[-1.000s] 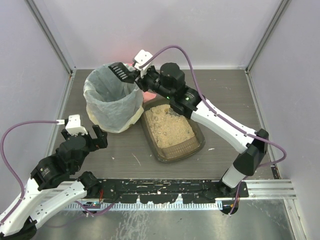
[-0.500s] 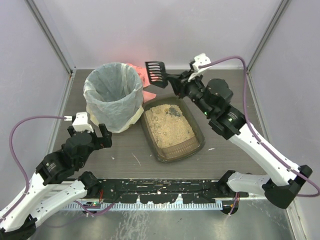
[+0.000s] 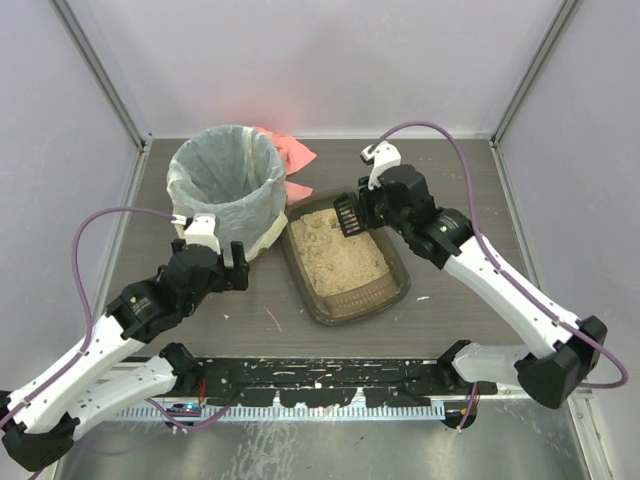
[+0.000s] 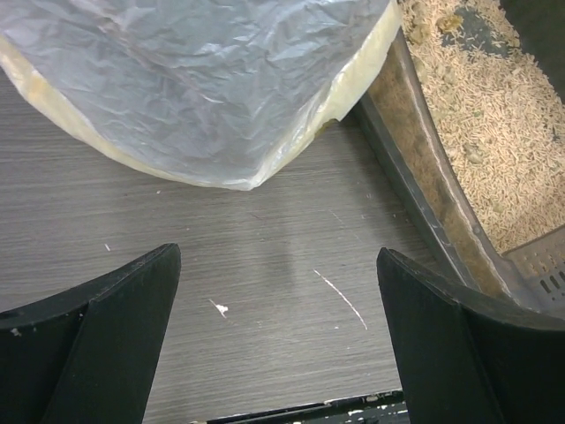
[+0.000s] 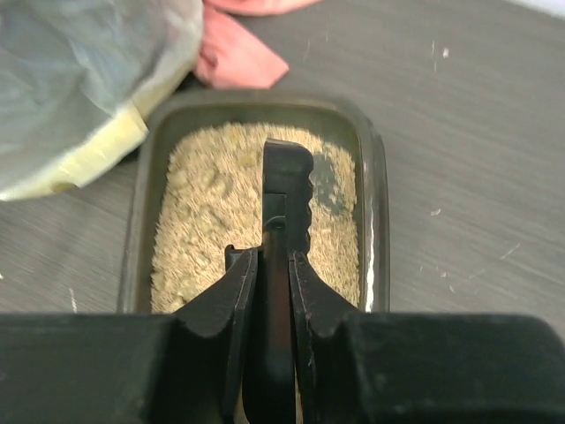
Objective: Clean the litter box
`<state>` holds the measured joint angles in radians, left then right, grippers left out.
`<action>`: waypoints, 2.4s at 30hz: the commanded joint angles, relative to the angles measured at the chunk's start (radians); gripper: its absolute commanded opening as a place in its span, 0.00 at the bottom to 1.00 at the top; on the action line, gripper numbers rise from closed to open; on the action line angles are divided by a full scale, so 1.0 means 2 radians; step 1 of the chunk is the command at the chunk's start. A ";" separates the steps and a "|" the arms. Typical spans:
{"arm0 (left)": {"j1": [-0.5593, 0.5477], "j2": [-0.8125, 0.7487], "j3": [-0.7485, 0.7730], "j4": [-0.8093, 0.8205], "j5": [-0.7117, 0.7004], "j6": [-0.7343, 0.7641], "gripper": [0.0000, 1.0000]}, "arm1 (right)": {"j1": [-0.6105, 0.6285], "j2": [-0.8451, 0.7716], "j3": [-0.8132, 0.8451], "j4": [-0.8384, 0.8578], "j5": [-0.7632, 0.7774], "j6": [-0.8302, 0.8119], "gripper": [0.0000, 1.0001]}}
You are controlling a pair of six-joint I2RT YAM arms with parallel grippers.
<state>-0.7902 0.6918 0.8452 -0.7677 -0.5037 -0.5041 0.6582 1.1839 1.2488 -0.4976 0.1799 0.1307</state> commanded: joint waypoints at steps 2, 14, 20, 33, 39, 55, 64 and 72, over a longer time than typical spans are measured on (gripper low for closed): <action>0.001 -0.010 0.010 0.036 0.011 0.007 0.94 | -0.001 0.048 0.020 -0.023 0.031 -0.001 0.01; 0.001 -0.059 0.014 -0.007 -0.033 0.000 0.96 | 0.000 0.199 0.129 -0.023 0.099 -0.025 0.01; 0.001 -0.064 0.015 -0.014 -0.039 0.000 0.97 | -0.001 0.266 0.193 -0.051 0.121 -0.050 0.01; 0.001 -0.066 0.012 -0.016 -0.051 0.006 0.98 | 0.010 0.354 0.256 -0.073 0.088 -0.077 0.01; 0.001 -0.070 0.008 -0.015 -0.053 0.006 0.98 | 0.023 0.368 0.280 -0.076 0.015 -0.084 0.01; 0.001 -0.073 0.005 -0.016 -0.053 0.005 0.99 | 0.007 0.373 0.302 -0.116 -0.112 -0.073 0.01; 0.001 -0.078 0.005 -0.019 -0.055 0.003 0.99 | -0.068 0.378 0.265 -0.092 -0.227 -0.012 0.00; 0.001 -0.073 0.004 -0.015 -0.051 0.004 0.99 | -0.159 0.352 0.115 0.030 -0.358 0.083 0.01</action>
<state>-0.7898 0.5426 0.8463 -0.8207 -0.5903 -0.5045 0.3794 1.9160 1.6405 -0.5728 -0.3443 0.1543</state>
